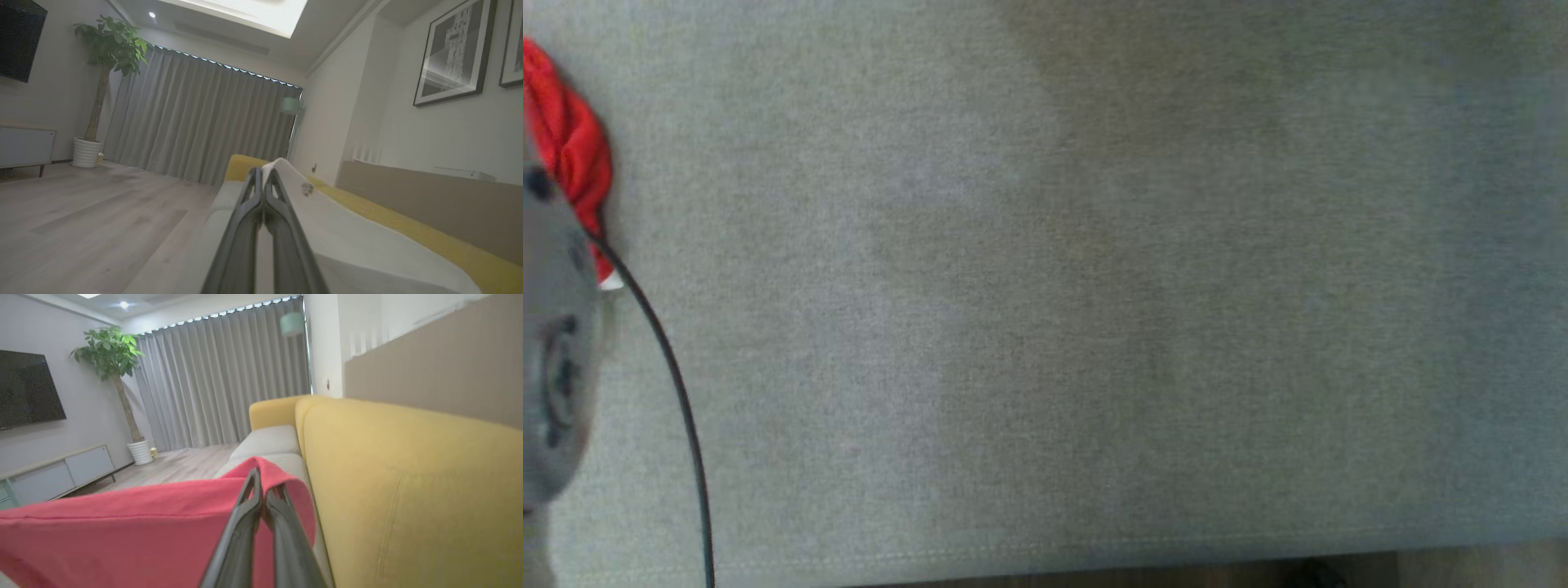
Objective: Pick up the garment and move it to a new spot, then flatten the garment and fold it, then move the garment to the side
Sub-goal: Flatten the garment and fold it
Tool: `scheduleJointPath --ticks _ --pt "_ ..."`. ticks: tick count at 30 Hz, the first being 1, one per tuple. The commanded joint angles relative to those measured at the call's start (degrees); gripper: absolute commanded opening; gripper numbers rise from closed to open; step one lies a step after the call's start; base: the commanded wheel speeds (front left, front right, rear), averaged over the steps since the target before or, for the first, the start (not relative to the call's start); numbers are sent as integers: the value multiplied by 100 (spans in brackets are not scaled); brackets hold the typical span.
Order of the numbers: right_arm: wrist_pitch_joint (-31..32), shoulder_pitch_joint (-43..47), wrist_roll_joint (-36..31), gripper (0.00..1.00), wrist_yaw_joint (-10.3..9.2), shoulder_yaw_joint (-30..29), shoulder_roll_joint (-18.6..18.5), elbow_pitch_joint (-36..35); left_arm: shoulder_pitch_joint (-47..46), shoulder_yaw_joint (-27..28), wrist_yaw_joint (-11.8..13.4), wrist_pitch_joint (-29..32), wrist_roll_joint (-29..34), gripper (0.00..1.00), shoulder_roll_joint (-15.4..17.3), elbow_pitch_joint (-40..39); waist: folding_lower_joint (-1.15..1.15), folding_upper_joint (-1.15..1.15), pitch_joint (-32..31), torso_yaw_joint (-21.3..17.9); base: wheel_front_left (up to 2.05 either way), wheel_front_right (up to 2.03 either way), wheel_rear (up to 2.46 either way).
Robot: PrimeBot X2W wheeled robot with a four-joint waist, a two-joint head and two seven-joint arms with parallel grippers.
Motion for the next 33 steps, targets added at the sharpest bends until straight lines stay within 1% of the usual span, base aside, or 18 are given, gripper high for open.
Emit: scheduleJointPath --ticks 1,6,8,11,16,17,20,23,27,31,32,33 --pt "-79 -106 86 0 -5 24 56 -97 -146 -1 -72 -32 14 0 193 -116 -3 0 112 71 0 0 0" --pt "-355 332 566 0 -5 234 80 573 324 -219 -418 -70 156 0 110 247 -3 0 218 102 0 0 0" --pt "-434 610 756 0 -5 285 85 805 594 -293 -557 -73 245 0 101 226 -3 0 244 107 0 0 0" --pt "-462 1101 951 0 -5 457 93 1129 1148 -344 -677 -74 384 0 119 137 -3 0 189 117 0 0 0" --pt "-340 2006 1199 0 -5 912 79 1456 2229 -504 -964 -75 595 0 279 171 -3 0 -98 130 0 0 0" --pt "-249 2348 1269 0 -5 1121 37 1527 2668 -604 -1084 -75 659 0 375 274 -3 0 -257 142 0 0 0" --pt "-96 2805 1373 0 -5 1451 -13 1567 3258 -760 -1257 -47 664 0 512 523 -3 0 -502 143 0 0 0" --pt "105 3191 1436 0 -5 1796 -31 1621 3799 -1028 -1439 357 577 0 626 759 -3 0 -746 122 0 0 0" --pt "351 3614 1421 0 -5 2292 -153 1654 4349 -1314 -1505 697 296 0 773 617 -3 0 -1079 174 0 0 0" --pt "623 3896 1534 0 -5 2660 -308 1573 4857 -1745 -1510 1068 -165 0 996 111 -3 0 -1346 222 0 0 0" --pt "723 3967 1565 0 -5 2754 -363 1556 4977 -1804 -1510 1168 -327 0 1065 -30 -3 0 -1408 234 0 0 0" --pt "723 3967 1565 0 -5 2754 -363 1556 4977 -1804 -1510 1168 -327 0 1065 -30 -3 0 -1408 234 0 0 0"
